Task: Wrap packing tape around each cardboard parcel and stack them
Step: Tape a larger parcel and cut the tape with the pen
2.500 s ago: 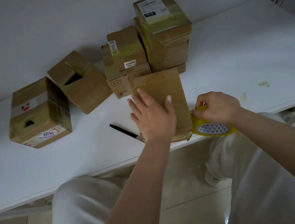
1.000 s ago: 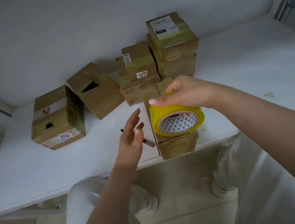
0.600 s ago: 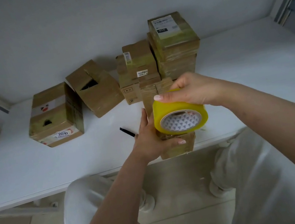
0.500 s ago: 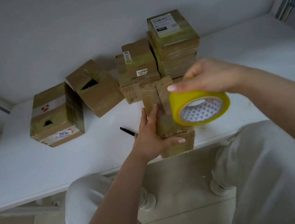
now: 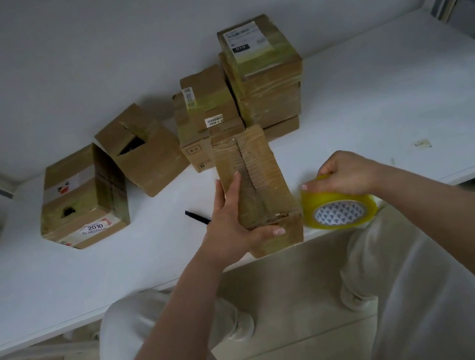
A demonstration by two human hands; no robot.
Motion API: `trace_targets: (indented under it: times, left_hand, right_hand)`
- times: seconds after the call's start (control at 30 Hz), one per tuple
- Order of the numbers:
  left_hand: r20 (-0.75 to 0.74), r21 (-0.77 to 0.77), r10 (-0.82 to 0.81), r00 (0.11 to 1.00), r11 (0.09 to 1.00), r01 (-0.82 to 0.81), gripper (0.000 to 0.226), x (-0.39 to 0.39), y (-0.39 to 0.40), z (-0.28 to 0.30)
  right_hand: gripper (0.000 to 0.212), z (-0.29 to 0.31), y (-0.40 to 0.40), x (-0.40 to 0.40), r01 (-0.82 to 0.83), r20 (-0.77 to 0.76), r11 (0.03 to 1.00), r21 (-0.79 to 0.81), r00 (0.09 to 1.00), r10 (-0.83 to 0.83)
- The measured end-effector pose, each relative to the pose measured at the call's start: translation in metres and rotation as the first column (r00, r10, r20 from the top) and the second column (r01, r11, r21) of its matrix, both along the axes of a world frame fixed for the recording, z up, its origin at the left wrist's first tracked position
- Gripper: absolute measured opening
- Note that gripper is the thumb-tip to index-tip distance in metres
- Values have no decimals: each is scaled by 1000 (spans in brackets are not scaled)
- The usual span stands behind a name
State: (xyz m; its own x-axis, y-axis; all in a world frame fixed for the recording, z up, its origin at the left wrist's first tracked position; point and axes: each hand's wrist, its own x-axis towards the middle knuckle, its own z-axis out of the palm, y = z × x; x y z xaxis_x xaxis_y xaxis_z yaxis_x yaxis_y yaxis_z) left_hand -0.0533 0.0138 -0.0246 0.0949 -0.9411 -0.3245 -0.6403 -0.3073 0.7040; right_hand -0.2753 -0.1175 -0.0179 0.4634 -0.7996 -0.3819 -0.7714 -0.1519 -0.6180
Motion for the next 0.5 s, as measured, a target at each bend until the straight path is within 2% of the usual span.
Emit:
trace_targets:
  times: [0.1,0.23,0.33,0.4,0.5]
  left_hand:
    - [228,32,14,974,999,-22,129,-12,-2,21]
    - [402,-93,180,898,983,-156,96,-58,-25,38]
    - [576,33,192,795,966,-257,98,-77,-40,28]
    - [632,73,182,754,954,-291,101,-76,-43,21]
    - [600,21,221,769,956,-291,94,-67,-42,22]
  right_hand:
    - [64,-3,5,7,-16,27,1000,-6,1000,16]
    - [51,1,12,12,-30,69,999,43,997,27]
    - [41,1,12,8,9,148,989,150,988,-31]
    - [34,1,12,2,14,179,977,212,983,-53]
    - [30,6,11,-2,-27,211,972,233,977,-23]
